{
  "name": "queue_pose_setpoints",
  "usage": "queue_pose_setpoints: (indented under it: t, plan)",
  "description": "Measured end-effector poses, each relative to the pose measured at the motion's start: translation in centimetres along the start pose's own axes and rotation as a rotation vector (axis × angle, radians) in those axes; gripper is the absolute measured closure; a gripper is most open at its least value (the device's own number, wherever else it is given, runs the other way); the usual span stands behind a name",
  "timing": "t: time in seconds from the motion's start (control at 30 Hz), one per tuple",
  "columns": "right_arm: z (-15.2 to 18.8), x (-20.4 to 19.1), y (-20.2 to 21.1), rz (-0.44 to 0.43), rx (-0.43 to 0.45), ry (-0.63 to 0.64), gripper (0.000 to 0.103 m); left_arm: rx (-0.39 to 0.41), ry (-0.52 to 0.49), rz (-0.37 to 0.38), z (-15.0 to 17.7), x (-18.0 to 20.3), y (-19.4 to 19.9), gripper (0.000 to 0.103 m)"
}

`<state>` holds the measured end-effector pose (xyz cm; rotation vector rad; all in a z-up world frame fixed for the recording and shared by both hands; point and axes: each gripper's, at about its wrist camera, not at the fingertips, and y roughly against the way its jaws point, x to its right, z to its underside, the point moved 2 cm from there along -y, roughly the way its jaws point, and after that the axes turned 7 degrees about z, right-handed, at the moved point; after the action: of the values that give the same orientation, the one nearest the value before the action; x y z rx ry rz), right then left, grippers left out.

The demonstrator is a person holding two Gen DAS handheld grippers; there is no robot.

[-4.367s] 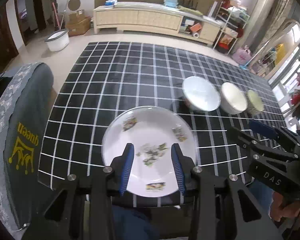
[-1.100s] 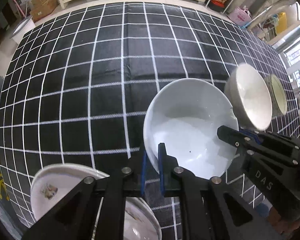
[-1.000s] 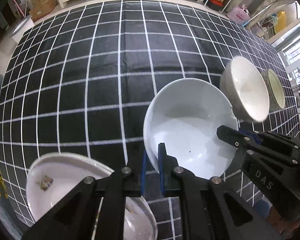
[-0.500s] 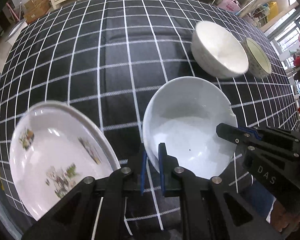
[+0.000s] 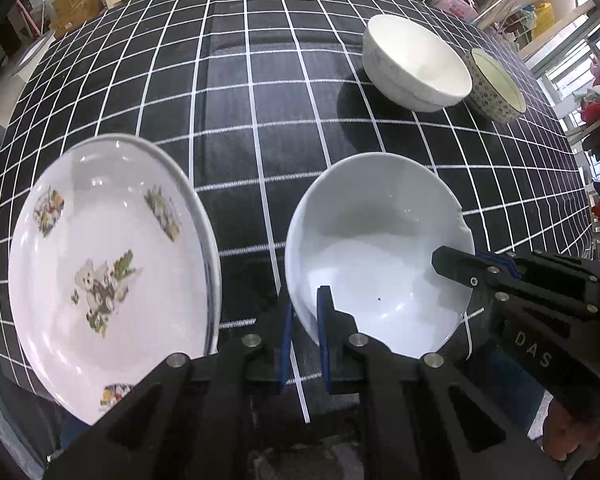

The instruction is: Organize plates and bowls

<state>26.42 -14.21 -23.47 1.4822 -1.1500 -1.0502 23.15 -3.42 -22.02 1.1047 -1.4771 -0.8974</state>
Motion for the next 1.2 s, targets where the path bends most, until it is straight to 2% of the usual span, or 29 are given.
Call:
queue_pose_setpoints:
  t: [0.53,0.7,0.83,0.9,0.93,1.03,1.1,1.2]
  plan:
    - [0.4,-0.9,-0.2,0.028,-0.002,0.027,0.093,0.013,0.003,0.018,0.8,-0.2,0.4,0.093]
    - [0.2,-1.2,-0.3,0.036,0.001,0.056,0.092,0.028,-0.002,-0.008,0.8,-0.1,0.6,0.092]
    - [-0.1,-1.0,-0.2,0.05,0.007,0.059,0.084,0.059,-0.003,-0.02,0.5,-0.4,1.4,0.08]
    - [-0.5,-0.6,0.1,0.051,0.021,0.052,0.076,0.066,-0.001,-0.021,0.3,-0.5,1.8,0.076]
    - [-0.7,-0.4,0.3,0.047,0.026,0.043,0.068,0.073,-0.003,-0.027,0.1,-0.6,2.1,0.076]
    - [-1.3,0.4,1.0,0.026,0.047,0.009,0.054,0.084,-0.002,-0.034,-0.5,-0.7,2.7,0.075]
    - [-1.8,1.0,1.6,0.014,0.056,-0.005,0.051,0.095,0.001,-0.026,-0.9,-0.7,3.3,0.068]
    - [-2.5,1.5,2.3,0.0,0.058,-0.006,0.047,0.112,-0.016,-0.024,-1.9,-0.2,4.1,0.067]
